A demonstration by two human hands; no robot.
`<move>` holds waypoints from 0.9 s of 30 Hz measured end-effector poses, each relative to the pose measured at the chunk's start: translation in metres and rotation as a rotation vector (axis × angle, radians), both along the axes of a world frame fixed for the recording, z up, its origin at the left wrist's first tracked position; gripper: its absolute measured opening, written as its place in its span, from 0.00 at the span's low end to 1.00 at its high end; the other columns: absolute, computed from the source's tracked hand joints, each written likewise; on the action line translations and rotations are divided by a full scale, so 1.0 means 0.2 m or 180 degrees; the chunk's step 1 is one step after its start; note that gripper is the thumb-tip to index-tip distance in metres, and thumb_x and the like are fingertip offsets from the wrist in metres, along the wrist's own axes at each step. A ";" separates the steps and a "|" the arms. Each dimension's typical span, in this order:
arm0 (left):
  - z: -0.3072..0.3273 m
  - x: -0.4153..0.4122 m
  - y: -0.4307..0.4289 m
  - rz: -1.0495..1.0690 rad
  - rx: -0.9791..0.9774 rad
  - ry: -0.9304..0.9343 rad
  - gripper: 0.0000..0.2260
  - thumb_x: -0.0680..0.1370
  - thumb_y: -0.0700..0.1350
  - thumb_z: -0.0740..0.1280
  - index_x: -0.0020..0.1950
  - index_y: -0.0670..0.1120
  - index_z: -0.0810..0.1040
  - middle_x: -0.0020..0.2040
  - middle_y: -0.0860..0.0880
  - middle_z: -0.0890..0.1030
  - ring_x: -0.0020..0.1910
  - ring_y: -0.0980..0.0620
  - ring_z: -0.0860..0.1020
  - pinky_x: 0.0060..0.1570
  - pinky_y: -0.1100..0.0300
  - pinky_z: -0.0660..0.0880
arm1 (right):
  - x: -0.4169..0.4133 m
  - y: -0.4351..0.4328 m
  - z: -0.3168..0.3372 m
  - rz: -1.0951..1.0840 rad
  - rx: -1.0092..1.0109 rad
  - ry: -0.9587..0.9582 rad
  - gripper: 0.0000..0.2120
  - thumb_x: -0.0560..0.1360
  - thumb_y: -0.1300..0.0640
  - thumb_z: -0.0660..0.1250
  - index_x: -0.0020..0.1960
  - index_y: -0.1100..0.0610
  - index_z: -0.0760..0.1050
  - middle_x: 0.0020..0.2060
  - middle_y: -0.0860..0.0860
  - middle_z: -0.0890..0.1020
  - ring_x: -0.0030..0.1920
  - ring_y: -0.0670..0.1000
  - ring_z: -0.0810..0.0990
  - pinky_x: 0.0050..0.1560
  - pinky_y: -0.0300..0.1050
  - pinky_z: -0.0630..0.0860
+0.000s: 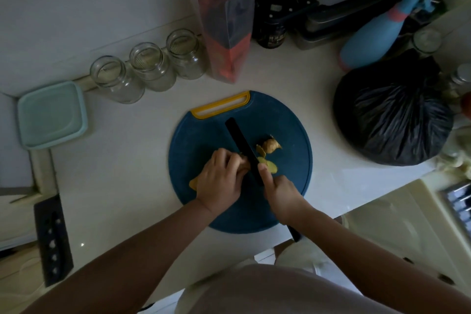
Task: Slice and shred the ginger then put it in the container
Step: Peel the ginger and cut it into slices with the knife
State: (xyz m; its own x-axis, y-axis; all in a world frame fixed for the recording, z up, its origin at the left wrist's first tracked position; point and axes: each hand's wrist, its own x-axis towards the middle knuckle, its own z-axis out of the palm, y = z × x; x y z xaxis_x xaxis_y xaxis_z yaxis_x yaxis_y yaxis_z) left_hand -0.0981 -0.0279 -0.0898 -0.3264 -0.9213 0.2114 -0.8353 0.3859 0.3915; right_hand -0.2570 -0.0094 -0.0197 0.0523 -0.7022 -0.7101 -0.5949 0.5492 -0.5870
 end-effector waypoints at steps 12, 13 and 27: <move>-0.02 -0.01 -0.01 0.0019 -0.0202 0.0056 0.05 0.75 0.47 0.59 0.46 0.46 0.67 0.41 0.45 0.74 0.37 0.47 0.73 0.31 0.58 0.70 | 0.14 -0.18 -0.07 0.0244 -0.0403 0.0361 0.32 0.83 0.42 0.42 0.53 0.68 0.73 0.31 0.50 0.67 0.48 0.62 0.77 0.46 0.48 0.67; -0.02 -0.01 -0.01 0.0014 -0.0184 0.0048 0.05 0.75 0.47 0.59 0.46 0.46 0.66 0.41 0.45 0.74 0.37 0.48 0.73 0.32 0.58 0.70 | 0.14 -0.18 -0.07 0.0243 -0.0432 0.0410 0.33 0.83 0.41 0.42 0.54 0.68 0.73 0.33 0.51 0.69 0.50 0.63 0.78 0.46 0.49 0.68; 0.00 -0.01 0.01 -0.0047 -0.0294 0.0047 0.08 0.75 0.49 0.63 0.50 0.47 0.70 0.45 0.46 0.73 0.42 0.47 0.74 0.37 0.58 0.71 | 0.01 0.10 -0.01 -0.0235 -0.0022 0.0336 0.29 0.80 0.38 0.48 0.34 0.59 0.68 0.32 0.56 0.75 0.31 0.49 0.74 0.32 0.37 0.67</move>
State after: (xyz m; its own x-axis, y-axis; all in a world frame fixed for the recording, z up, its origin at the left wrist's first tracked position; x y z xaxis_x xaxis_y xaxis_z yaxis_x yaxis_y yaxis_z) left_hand -0.1004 -0.0262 -0.0893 -0.3362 -0.8927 0.3001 -0.8237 0.4332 0.3659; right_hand -0.2544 0.0112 -0.0215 -0.0744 -0.7062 -0.7041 -0.6116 0.5900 -0.5271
